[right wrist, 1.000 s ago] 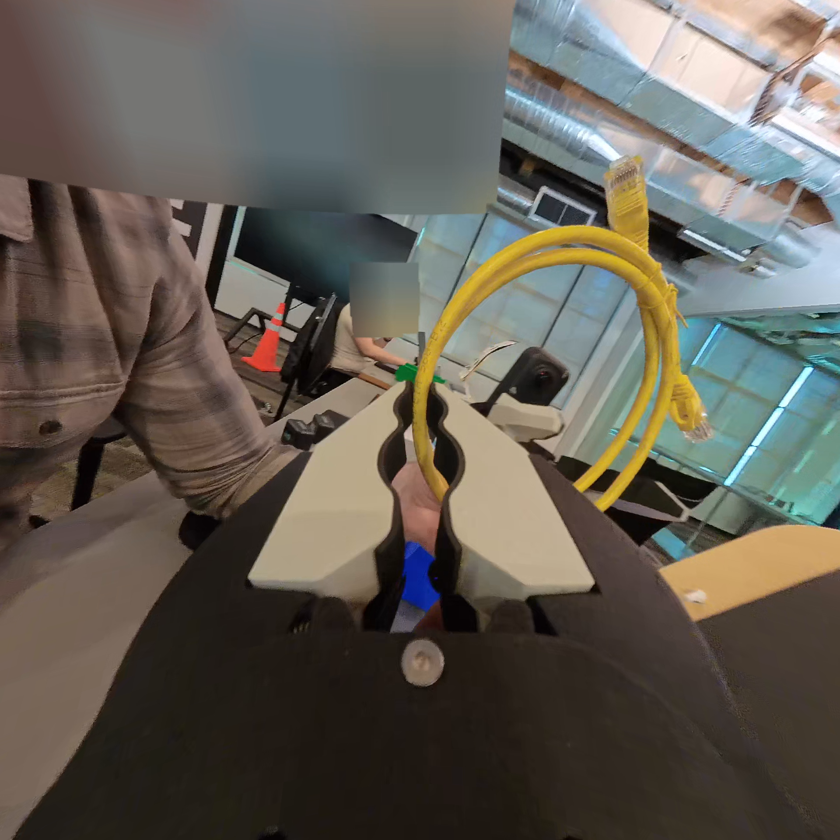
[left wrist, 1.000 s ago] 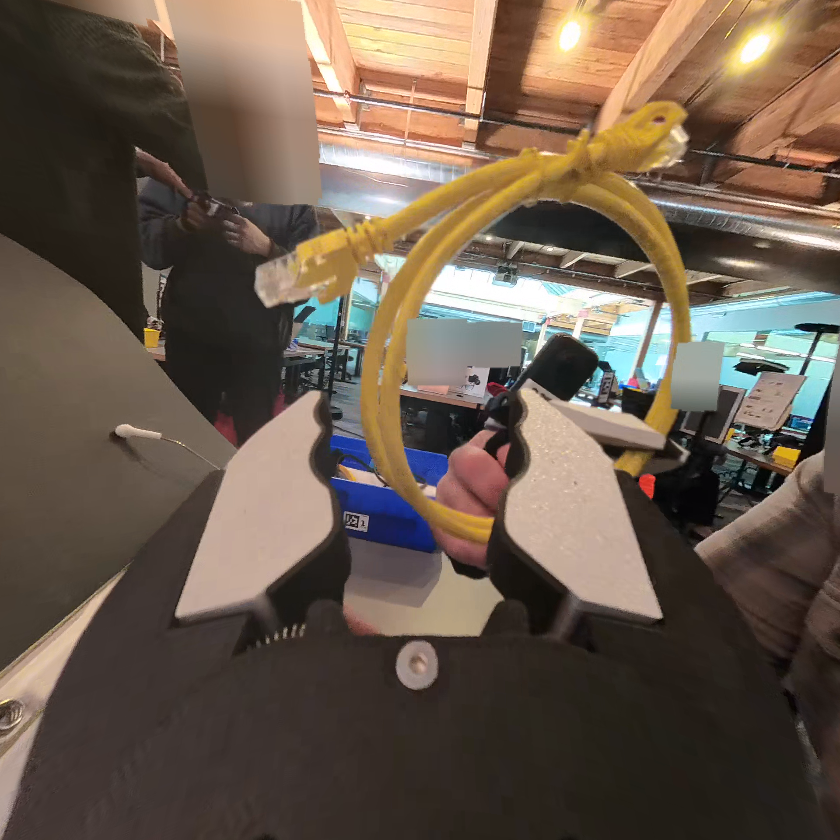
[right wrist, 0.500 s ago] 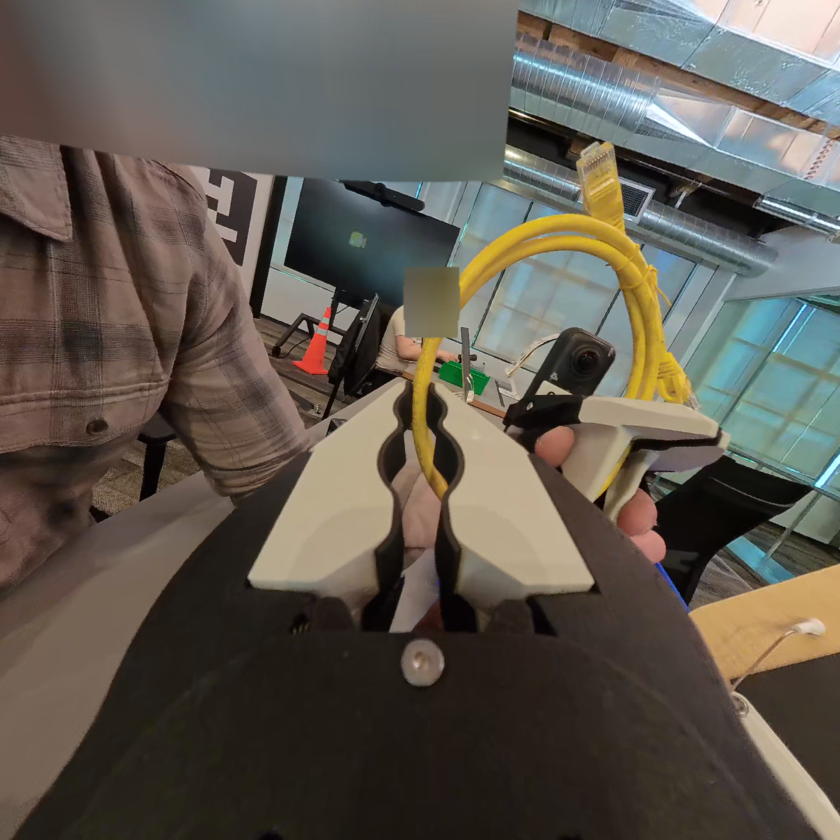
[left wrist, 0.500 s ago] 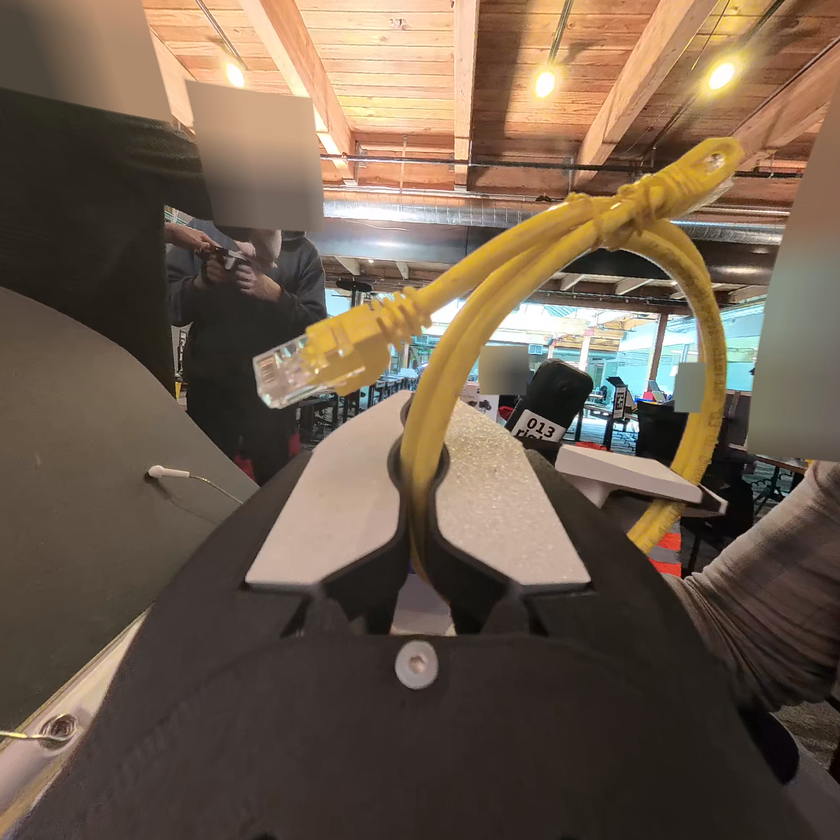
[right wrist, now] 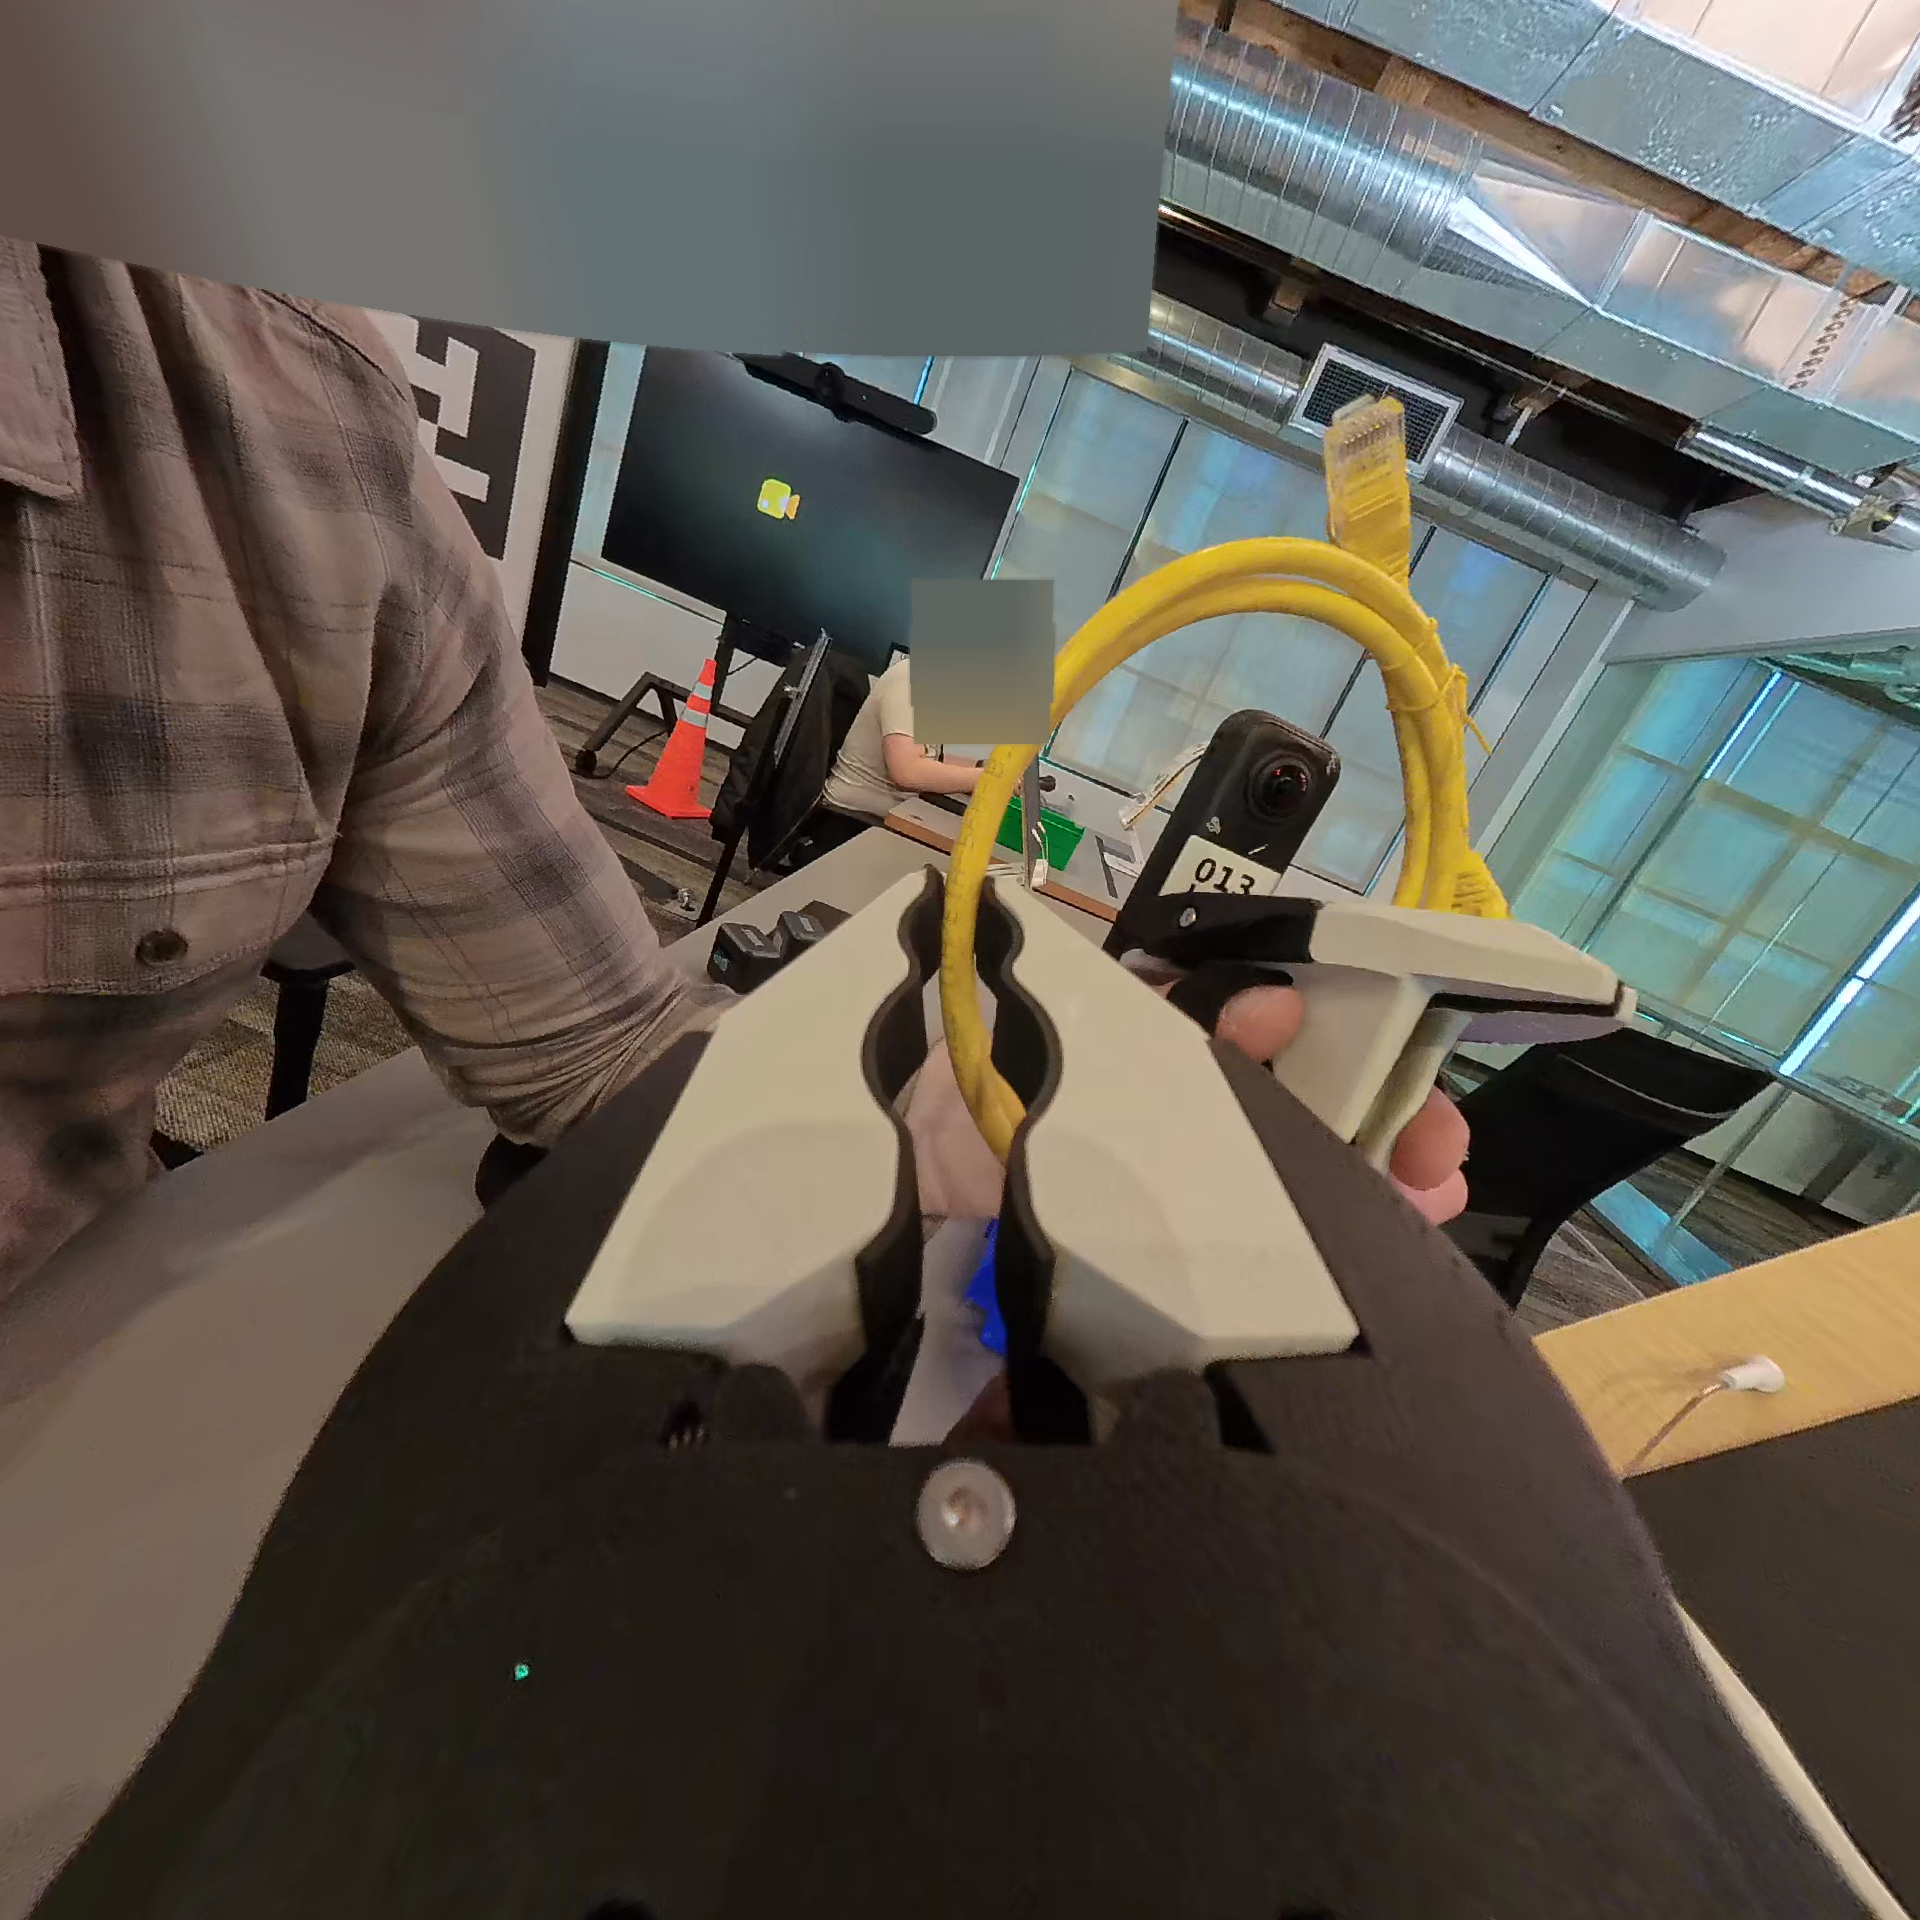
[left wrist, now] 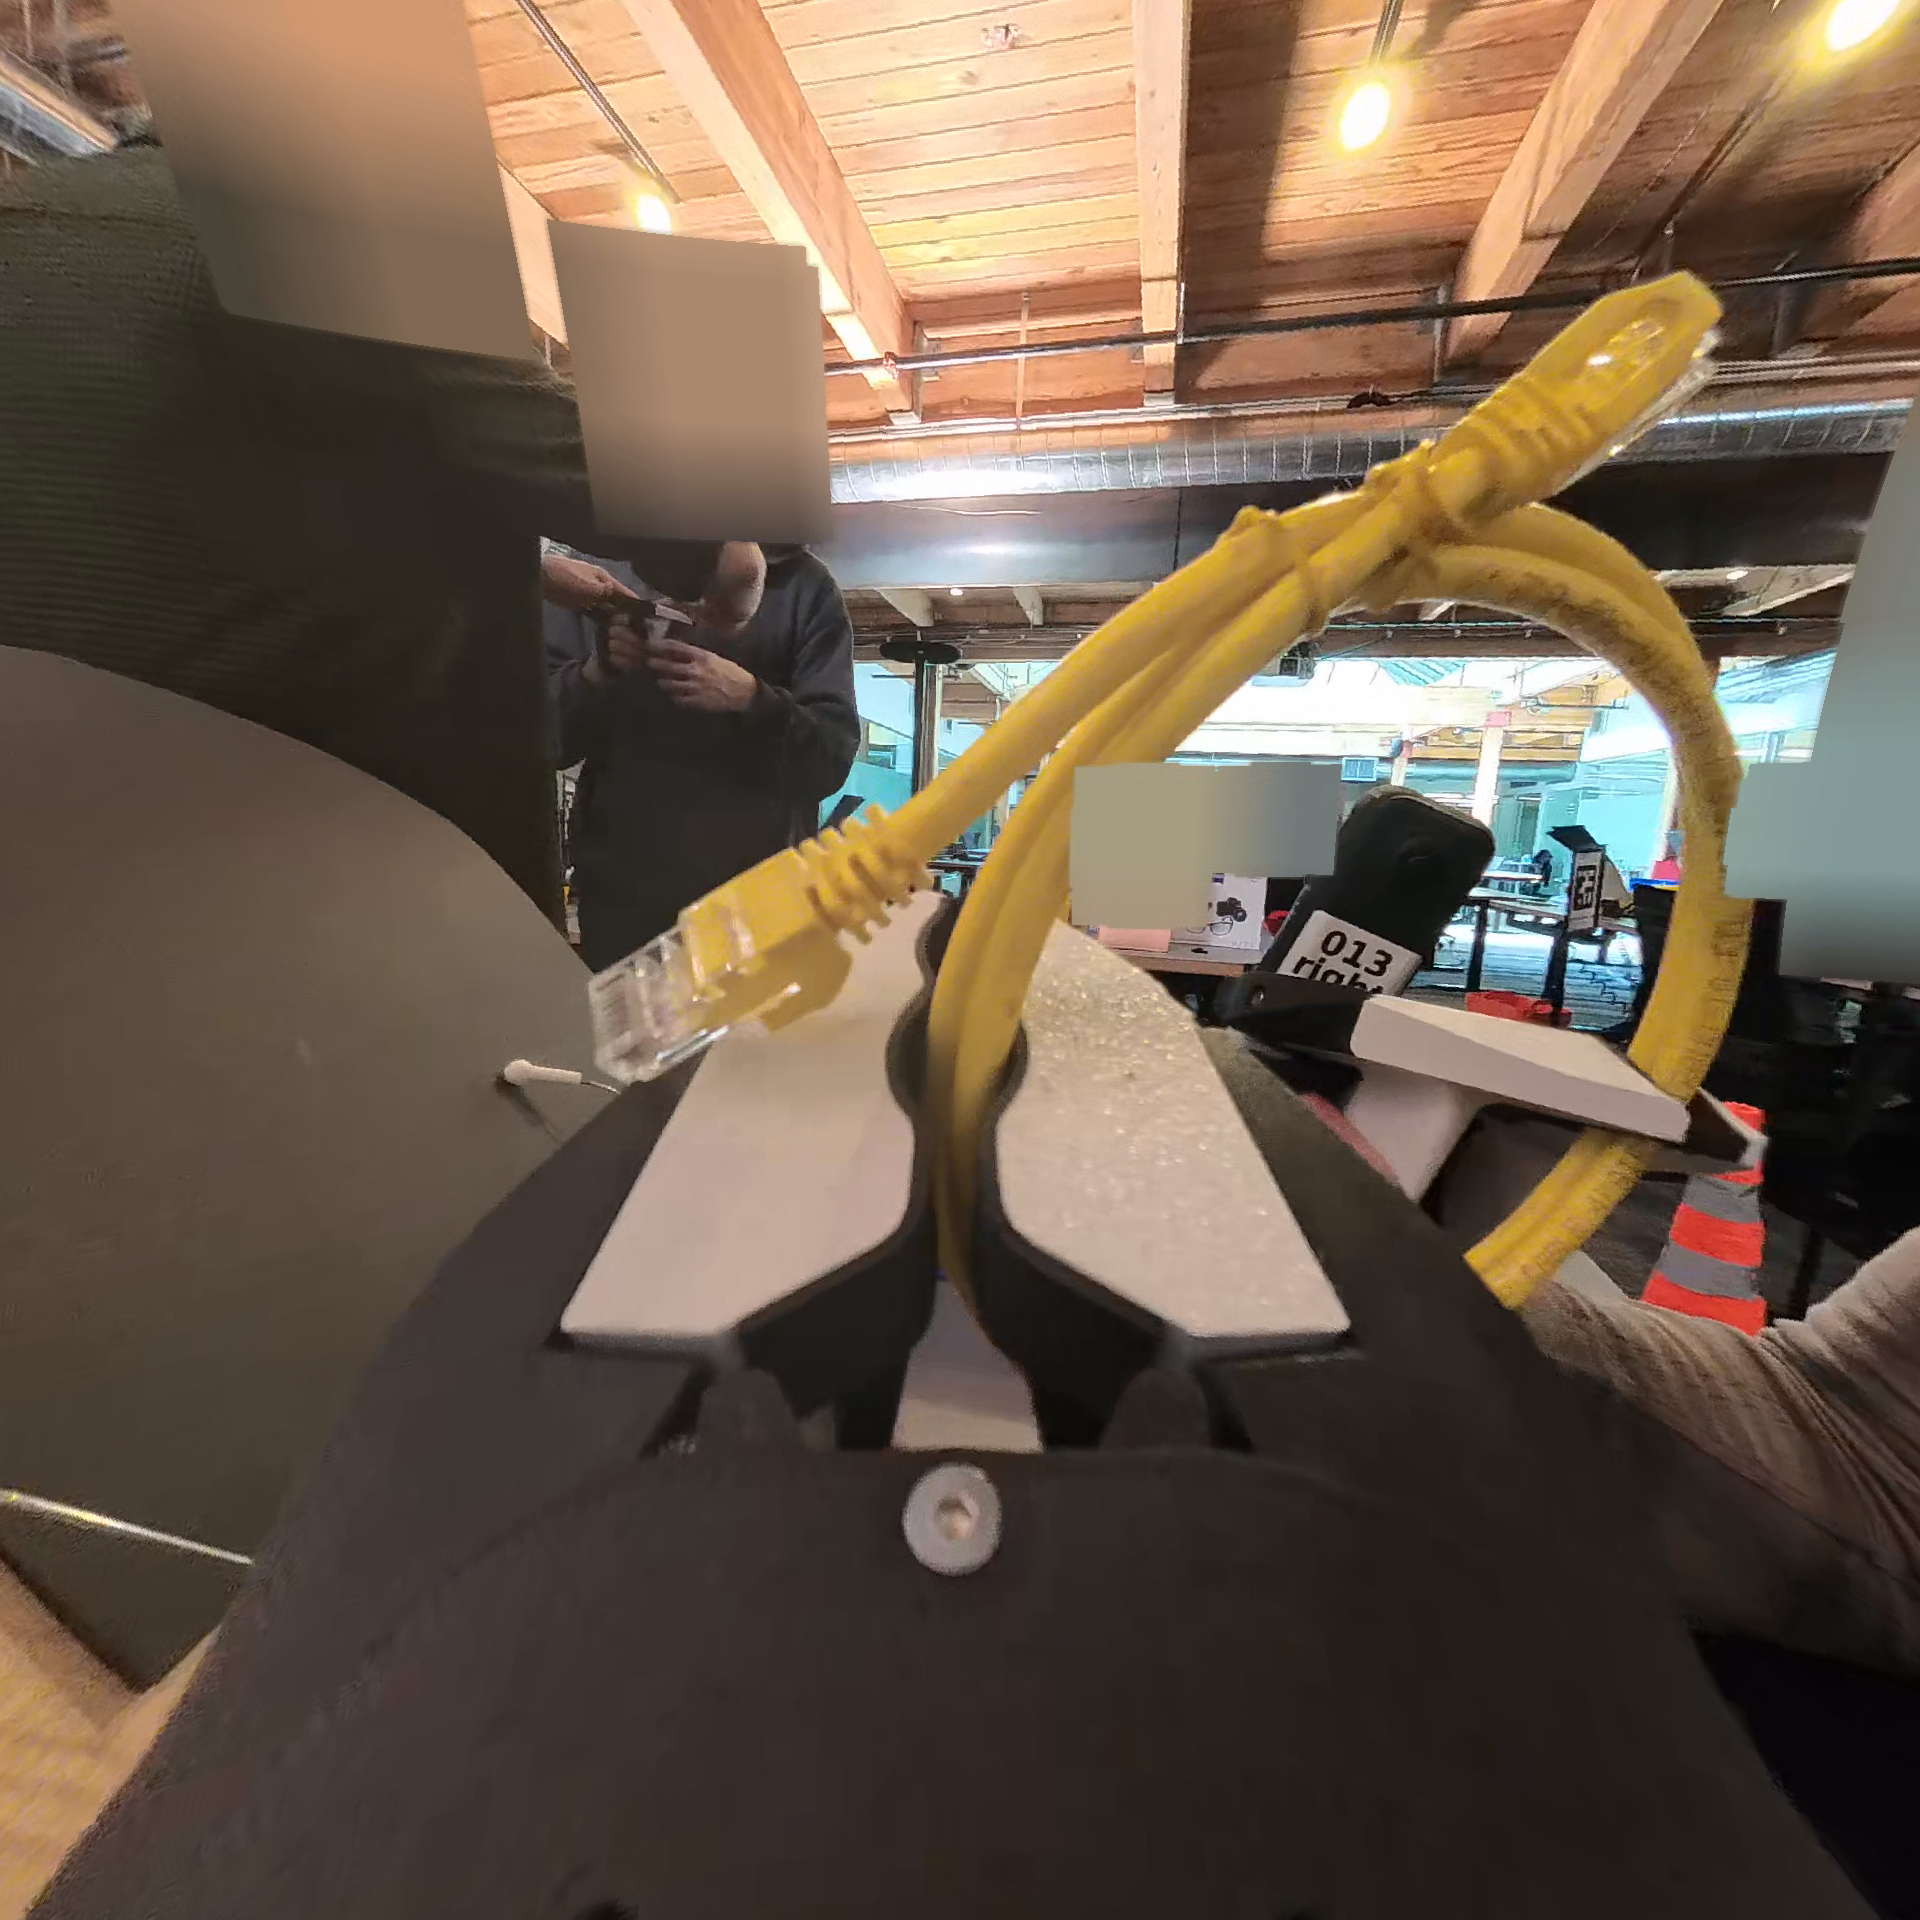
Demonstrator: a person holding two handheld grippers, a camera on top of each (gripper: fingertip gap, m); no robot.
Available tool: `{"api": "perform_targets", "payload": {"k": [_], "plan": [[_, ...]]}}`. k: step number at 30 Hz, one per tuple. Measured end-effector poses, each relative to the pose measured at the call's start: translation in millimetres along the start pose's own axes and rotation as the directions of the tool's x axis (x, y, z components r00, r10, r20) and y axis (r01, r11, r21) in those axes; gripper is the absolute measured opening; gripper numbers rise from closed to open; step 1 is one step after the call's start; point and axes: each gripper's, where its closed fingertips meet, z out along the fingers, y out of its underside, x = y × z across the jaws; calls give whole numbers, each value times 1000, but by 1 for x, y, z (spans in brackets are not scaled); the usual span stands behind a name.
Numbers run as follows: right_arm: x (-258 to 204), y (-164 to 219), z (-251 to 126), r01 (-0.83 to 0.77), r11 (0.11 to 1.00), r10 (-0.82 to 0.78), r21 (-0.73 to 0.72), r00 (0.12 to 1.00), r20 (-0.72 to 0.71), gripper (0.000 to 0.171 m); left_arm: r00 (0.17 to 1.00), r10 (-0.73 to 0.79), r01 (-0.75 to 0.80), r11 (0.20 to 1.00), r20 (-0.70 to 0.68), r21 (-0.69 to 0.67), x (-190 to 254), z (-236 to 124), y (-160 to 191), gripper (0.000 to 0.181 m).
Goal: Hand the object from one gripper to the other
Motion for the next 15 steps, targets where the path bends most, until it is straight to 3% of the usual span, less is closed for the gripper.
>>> {"api": "perform_targets", "payload": {"k": [6,11,15], "plan": [[3,0,-2,-1,1000,1,-3,1000,-15,3,999,34,-33,999,42,-14,-5,1,2,0],[6,-3,-5,-3,1000,3,10,1000,-26,3,987,144,-139,988,67,-71,-2,5,8,19],[6,-3,-7,1,1000,-1,2,1000,-25,3,981,177,-171,982,79,-78,-2,6,8,21]]}}
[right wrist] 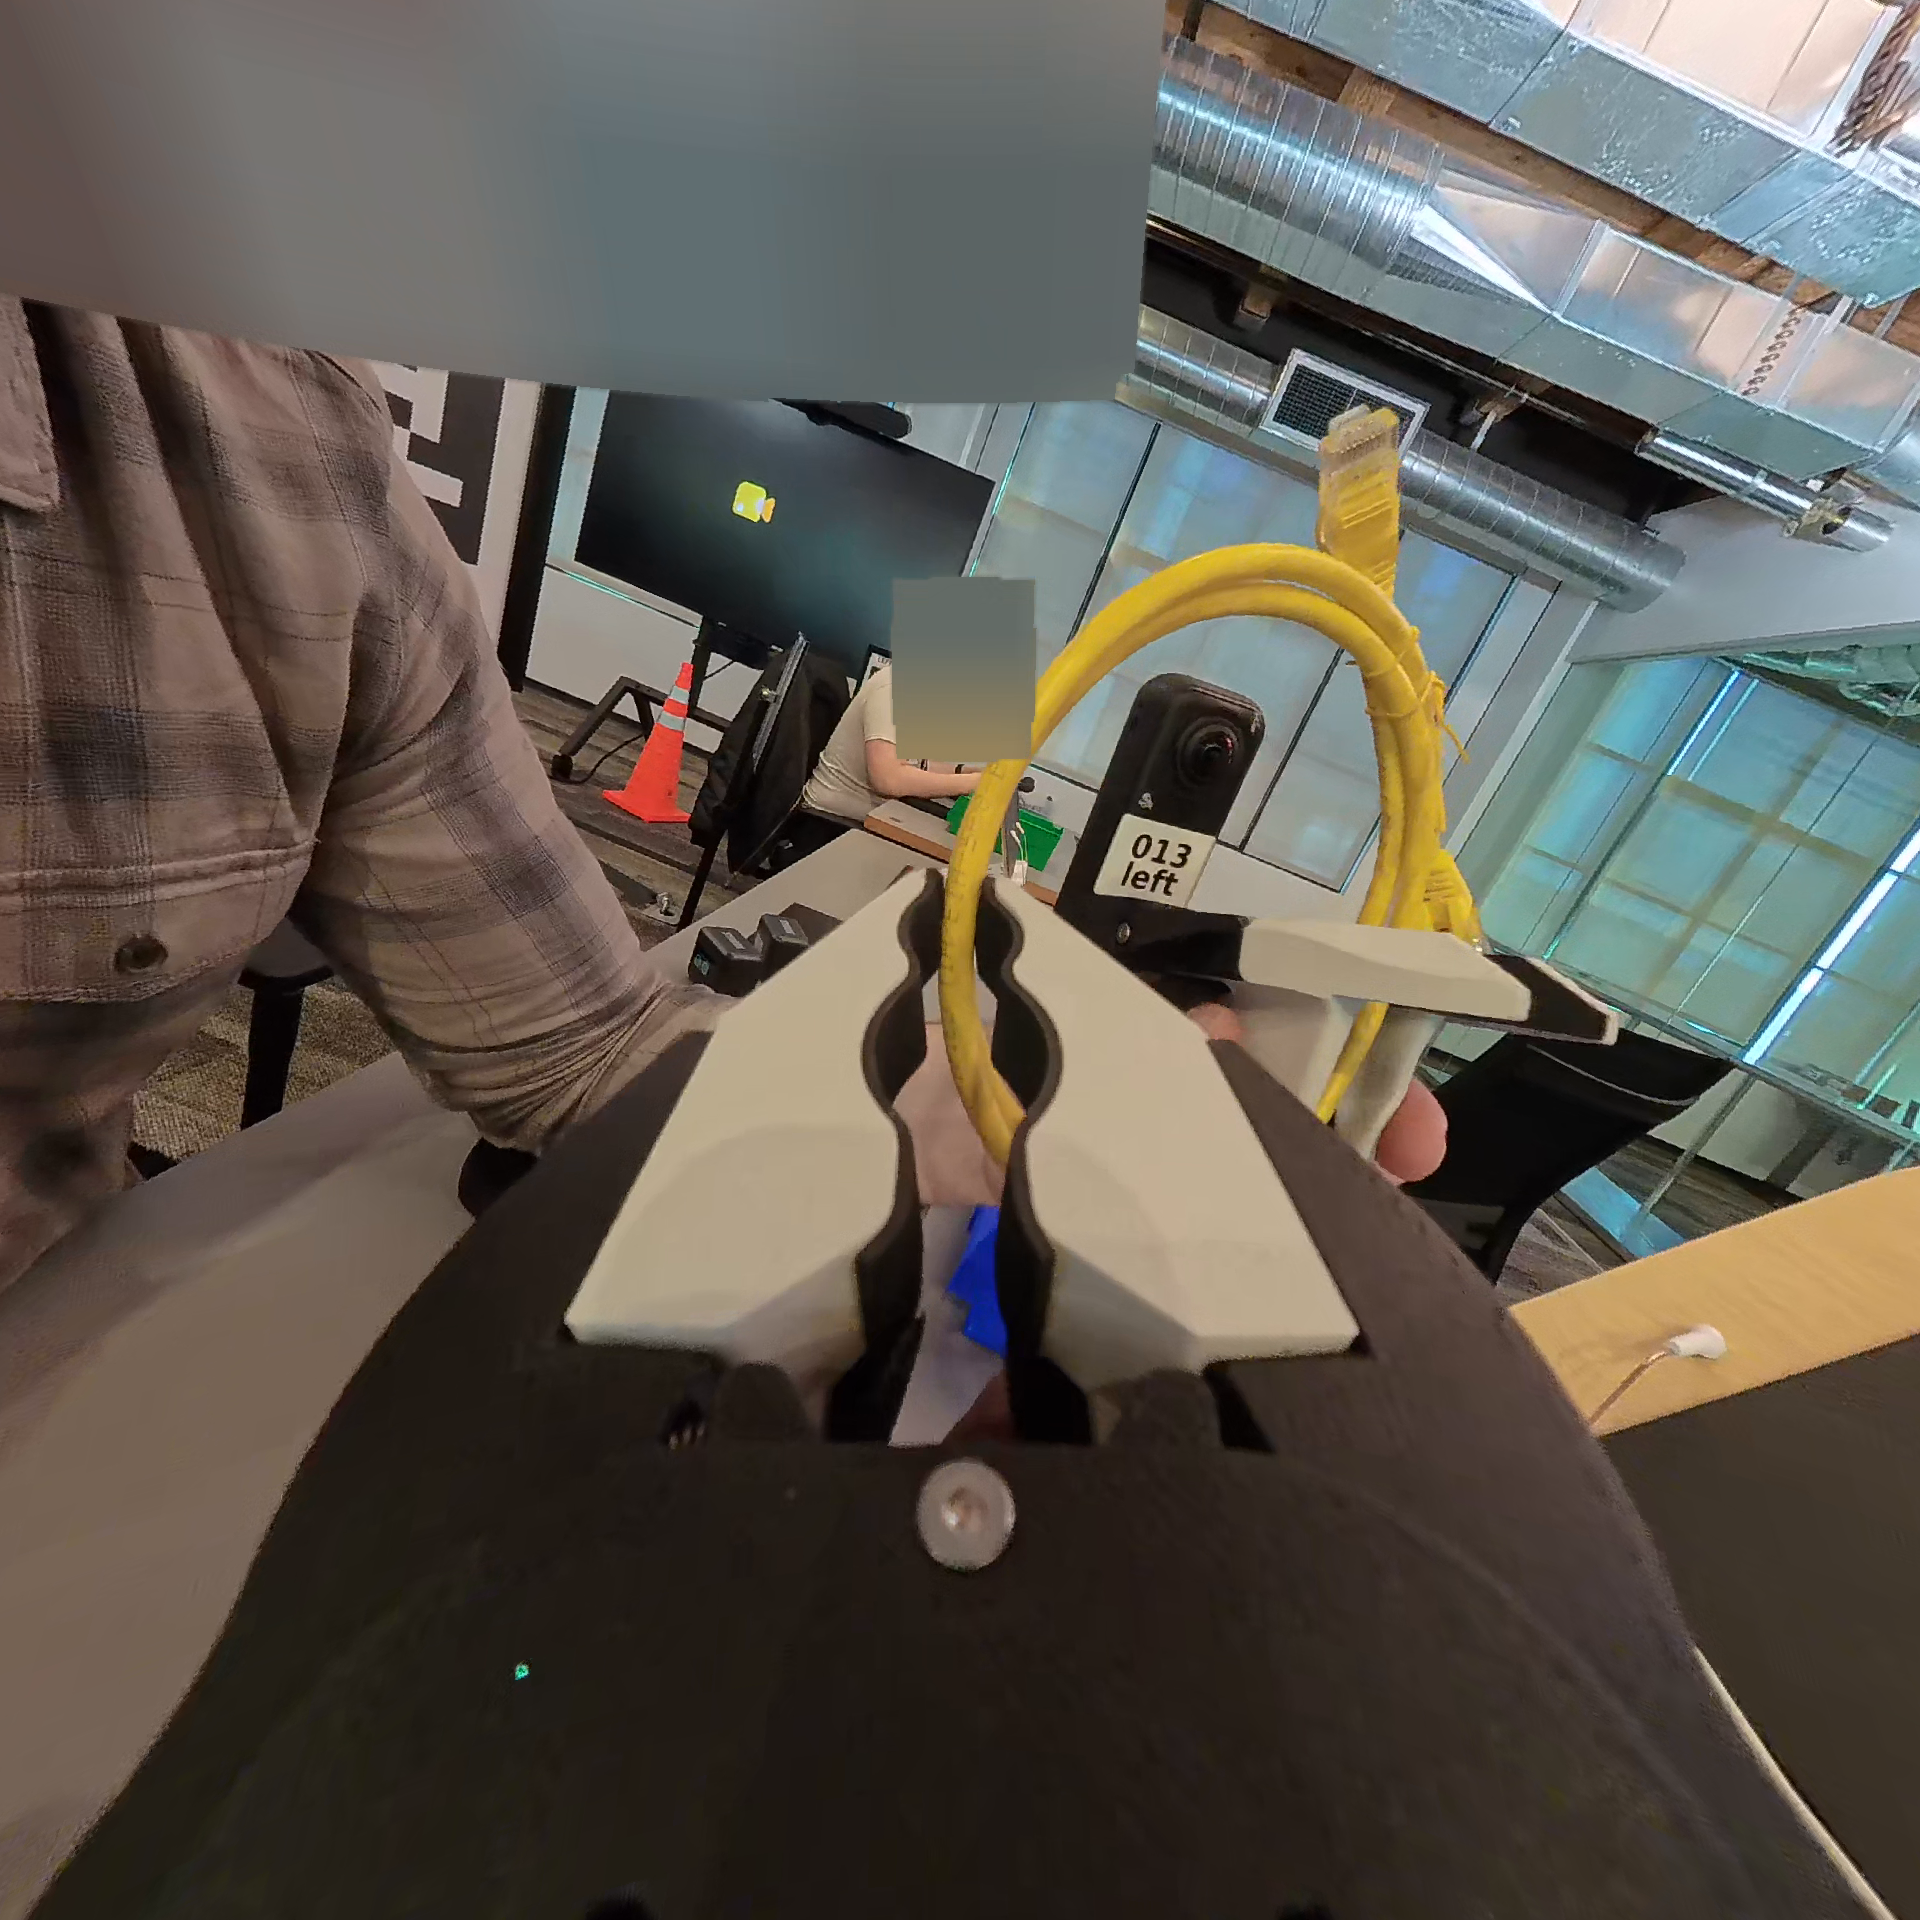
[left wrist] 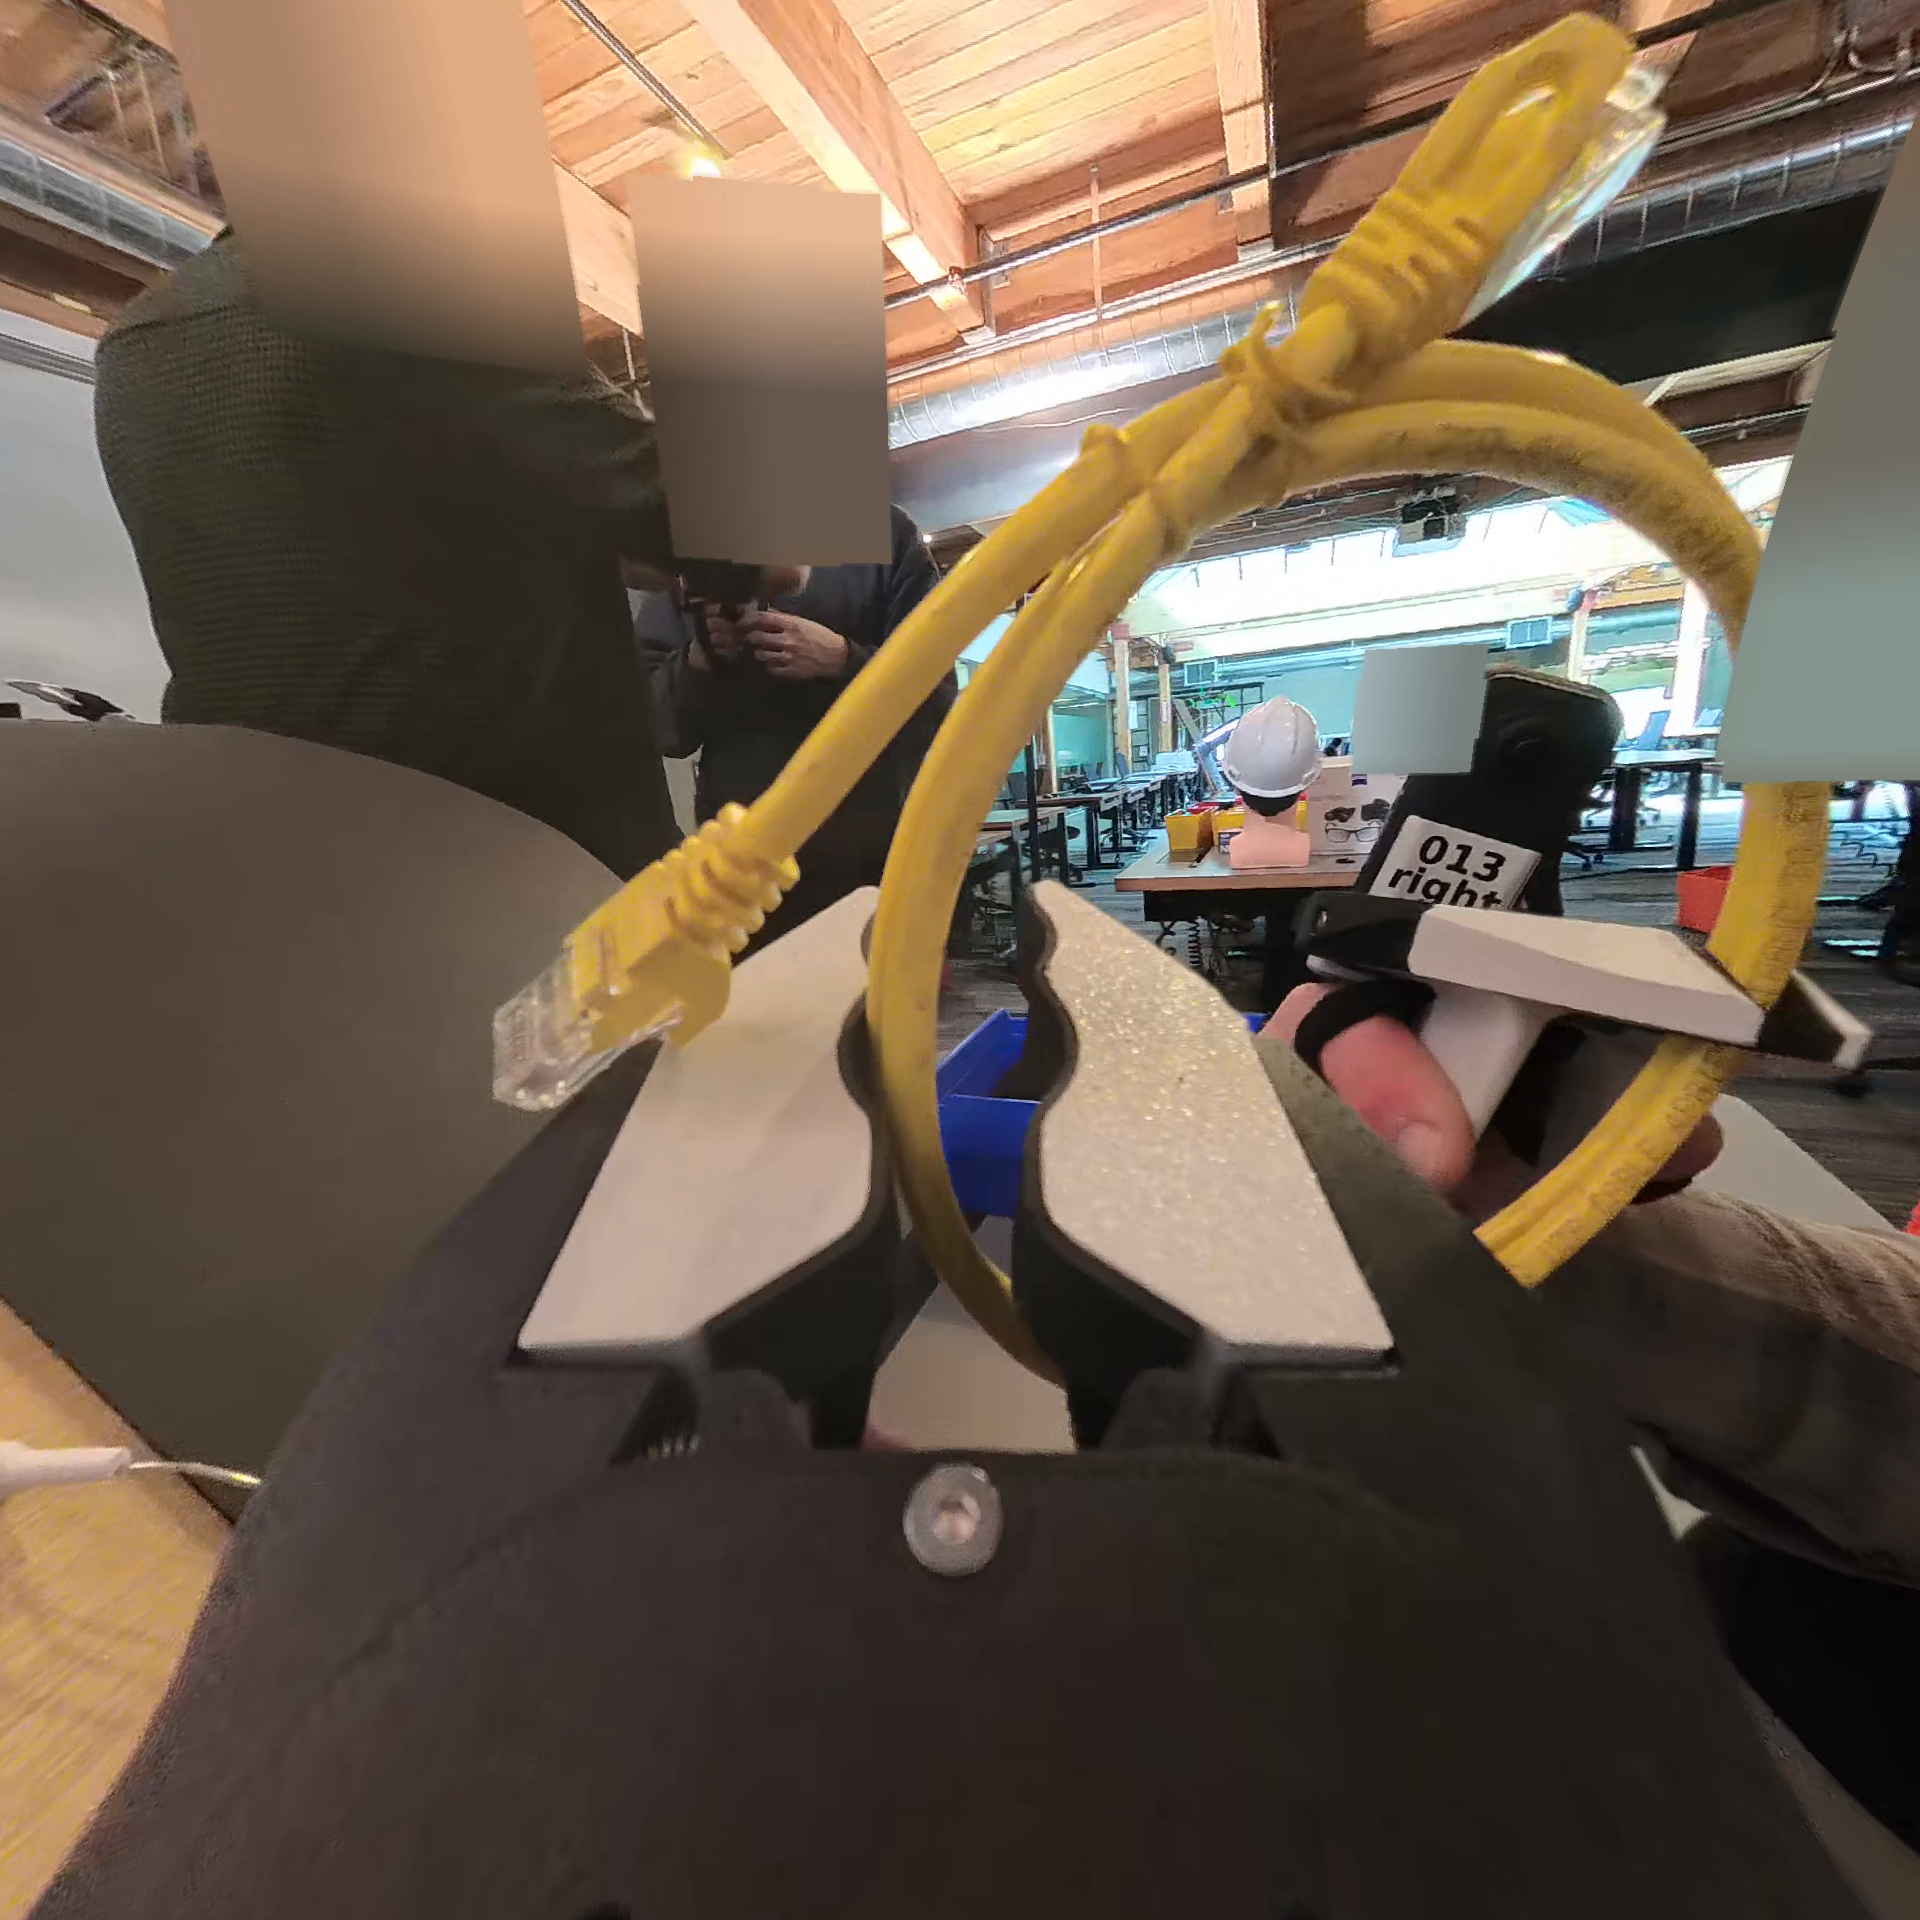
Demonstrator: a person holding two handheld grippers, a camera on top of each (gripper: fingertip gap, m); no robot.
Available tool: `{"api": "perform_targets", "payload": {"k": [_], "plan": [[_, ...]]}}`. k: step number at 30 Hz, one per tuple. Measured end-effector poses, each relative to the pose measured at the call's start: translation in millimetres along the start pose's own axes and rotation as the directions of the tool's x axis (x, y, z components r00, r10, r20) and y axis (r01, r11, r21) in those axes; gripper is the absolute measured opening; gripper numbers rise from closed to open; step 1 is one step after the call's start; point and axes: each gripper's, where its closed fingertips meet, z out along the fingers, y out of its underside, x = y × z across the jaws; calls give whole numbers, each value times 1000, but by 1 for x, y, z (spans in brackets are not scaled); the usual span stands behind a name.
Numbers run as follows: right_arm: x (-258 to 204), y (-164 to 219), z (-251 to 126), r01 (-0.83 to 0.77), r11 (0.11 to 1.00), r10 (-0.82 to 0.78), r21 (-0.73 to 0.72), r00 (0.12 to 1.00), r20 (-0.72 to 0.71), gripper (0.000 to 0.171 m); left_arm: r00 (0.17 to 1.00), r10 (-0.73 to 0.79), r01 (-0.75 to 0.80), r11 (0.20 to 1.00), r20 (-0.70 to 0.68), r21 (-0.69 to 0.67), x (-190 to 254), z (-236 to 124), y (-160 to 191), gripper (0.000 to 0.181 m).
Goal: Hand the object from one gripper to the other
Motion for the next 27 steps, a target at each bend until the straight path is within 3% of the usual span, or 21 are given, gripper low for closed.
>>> {"api": "perform_targets", "payload": {"k": [10,17,23,27], "plan": [[2,7,1,11,999,-11,-31,1000,-7,3,996,68,-70,997,64,25,-8,-5,-12,2],[6,20,0,22,995,-25,-93,999,-28,9,963,229,-228,973,142,-22,-16,-11,-18,0],[7,56,-18,42,929,-56,-368,998,-25,51,810,559,-536,828,176,-163,-16,-15,-18,0],[1,55,-46,-50,890,46,-453,999,-20,68,641,754,-706,653,144,-274,-17,-16,-11,0]]}}
